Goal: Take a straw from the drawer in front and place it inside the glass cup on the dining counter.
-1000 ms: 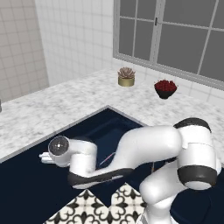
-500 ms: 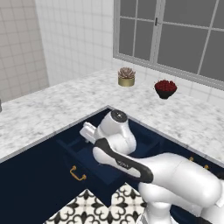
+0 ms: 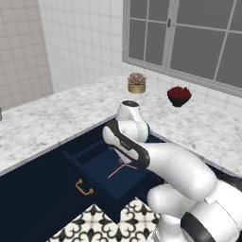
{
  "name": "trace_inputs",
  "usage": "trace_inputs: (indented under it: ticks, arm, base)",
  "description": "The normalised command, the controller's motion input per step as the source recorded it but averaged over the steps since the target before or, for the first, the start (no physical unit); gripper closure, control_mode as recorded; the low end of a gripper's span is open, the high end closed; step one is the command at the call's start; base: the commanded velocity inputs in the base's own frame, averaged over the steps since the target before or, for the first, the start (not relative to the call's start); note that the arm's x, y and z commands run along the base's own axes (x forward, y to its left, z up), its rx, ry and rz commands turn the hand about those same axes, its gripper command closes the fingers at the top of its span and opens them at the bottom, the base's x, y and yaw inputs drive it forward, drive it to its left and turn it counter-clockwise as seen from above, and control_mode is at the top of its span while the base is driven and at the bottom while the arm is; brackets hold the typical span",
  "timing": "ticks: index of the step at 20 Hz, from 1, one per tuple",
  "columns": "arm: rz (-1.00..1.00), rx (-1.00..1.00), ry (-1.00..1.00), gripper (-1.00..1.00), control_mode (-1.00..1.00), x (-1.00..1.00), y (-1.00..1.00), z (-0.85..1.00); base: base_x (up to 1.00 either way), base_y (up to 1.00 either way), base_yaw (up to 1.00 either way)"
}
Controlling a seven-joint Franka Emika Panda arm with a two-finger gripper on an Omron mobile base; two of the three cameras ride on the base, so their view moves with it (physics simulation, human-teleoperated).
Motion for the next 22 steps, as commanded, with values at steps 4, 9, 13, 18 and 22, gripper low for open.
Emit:
trace_inputs:
  ticks: [4, 9, 13, 18, 22]
  arm:
    - [-0.43, -0.11, 0.11, -1.0, -1.0, 0.76, 0.0, -0.07]
    - [-0.42, -0.12, 0.01, -1.0, -1.0, 0.72, -0.04, -0.34]
    - [-0.4, -0.01, -0.02, -1.0, -1.0, 0.47, -0.38, -0.65]
    - [-0.3, 0.0, -0.09, -1.0, -1.0, 0.41, -0.43, -0.63]
    - [-0.24, 0.0, -0.09, -1.0, -1.0, 0.28, -0.25, -0.53]
  base:
    - [0.0, 0.0, 0.0]
    - [0.0, 0.0, 0.0]
    - [0.0, 0.0, 0.0]
    - [0.0, 0.0, 0.0]
    - [0.0, 0.0, 0.0]
